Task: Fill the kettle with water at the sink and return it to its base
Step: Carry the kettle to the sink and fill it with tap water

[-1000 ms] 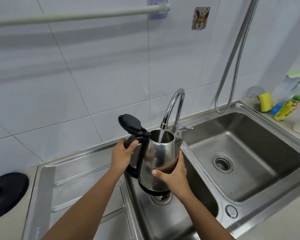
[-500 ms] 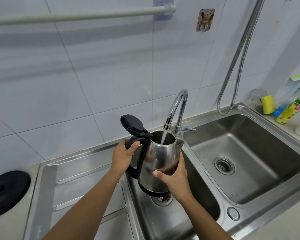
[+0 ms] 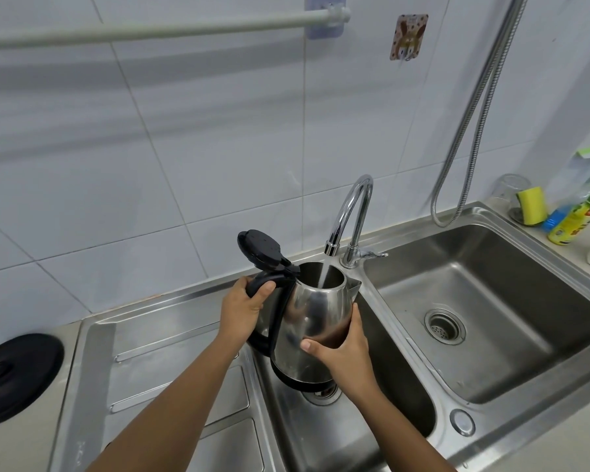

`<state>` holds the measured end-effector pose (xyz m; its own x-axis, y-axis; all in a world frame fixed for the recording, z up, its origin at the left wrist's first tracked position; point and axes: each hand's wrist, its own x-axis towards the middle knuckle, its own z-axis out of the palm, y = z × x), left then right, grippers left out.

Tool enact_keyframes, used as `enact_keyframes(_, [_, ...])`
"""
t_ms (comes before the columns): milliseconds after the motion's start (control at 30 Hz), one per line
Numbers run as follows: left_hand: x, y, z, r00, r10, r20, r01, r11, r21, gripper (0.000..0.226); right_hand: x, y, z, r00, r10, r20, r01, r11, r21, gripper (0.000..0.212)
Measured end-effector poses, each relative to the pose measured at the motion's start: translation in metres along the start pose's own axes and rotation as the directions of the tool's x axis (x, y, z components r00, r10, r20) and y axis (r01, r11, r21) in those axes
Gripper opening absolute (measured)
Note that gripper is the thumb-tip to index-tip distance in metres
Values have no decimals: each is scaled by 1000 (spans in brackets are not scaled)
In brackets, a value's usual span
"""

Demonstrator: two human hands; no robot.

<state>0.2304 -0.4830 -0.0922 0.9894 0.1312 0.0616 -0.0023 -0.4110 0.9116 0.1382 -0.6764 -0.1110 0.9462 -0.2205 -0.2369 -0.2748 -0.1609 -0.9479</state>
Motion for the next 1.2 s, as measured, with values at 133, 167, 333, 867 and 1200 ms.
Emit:
enact_keyframes(133, [-1,-1,-1,1000,-6,-8,6,1000,7,31,0,-1,0,1000,7,12,-7,1000,-1,142])
enact_keyframes(167, [-1,-1,-1,1000,-6,-9,6,1000,12,31,-1,-1,0,1000,7,13,-7,1000,-3,142])
enact_keyframes(333, [-3,1,-3,1000,-13,-12,14,1000,22,25,-3,-2,0,1000,6,25,-6,1000,-12,142])
enact_keyframes(867, [-7,4,-3,1000,8,-8,-8,1000,8,28,-8,-6,-2,1000,6,24,-6,1000,-19,140])
enact_keyframes(1200, [-6,-2,-3,1000,-6,-3,6,1000,-1,35,-8,-6,-1,999,10,34,-9,1000,-17,140])
